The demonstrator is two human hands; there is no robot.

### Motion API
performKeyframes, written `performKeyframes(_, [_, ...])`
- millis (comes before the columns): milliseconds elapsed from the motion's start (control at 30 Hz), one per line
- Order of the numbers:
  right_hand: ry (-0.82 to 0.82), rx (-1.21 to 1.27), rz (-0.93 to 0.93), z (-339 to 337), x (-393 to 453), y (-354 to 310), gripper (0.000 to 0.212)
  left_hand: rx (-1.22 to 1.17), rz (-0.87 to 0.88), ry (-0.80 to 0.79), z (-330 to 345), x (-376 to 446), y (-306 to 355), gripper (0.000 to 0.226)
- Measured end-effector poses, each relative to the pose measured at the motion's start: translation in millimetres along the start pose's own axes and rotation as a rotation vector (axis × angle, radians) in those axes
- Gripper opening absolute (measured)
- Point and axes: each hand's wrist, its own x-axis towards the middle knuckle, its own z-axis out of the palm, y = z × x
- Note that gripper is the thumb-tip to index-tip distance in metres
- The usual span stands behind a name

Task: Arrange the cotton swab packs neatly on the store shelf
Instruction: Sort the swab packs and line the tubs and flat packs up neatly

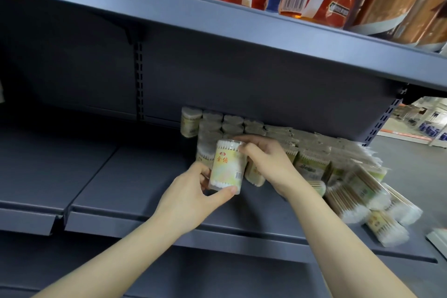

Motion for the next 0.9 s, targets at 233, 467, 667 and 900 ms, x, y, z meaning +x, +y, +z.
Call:
performKeyframes(233, [-0.061,-0.014,-0.042,15.9,7.9,-6.8,0.025,-0.039,-0.027,0.027,-12.5,2.6,-9.5,0.042])
performKeyframes(467, [-0.192,-0.031,-0.160,37.3,15.6,-11.2,0.031,0.025,0.016,0.078,-29.2,8.5,-26.3,0.048])
performKeyframes(667, [-0.024,-0.118,-0.173,45.4,32.3,-5.2,0.034,0.064,-0.082,0.129,-45.9,18.6,-57.6,0.042])
performKeyframes(900, [0.084,-0.108,-0.156,42.4,50.6,2.8,0.041,0.196,-0.134,0.170,-54.2,38.2,-85.3,0.041])
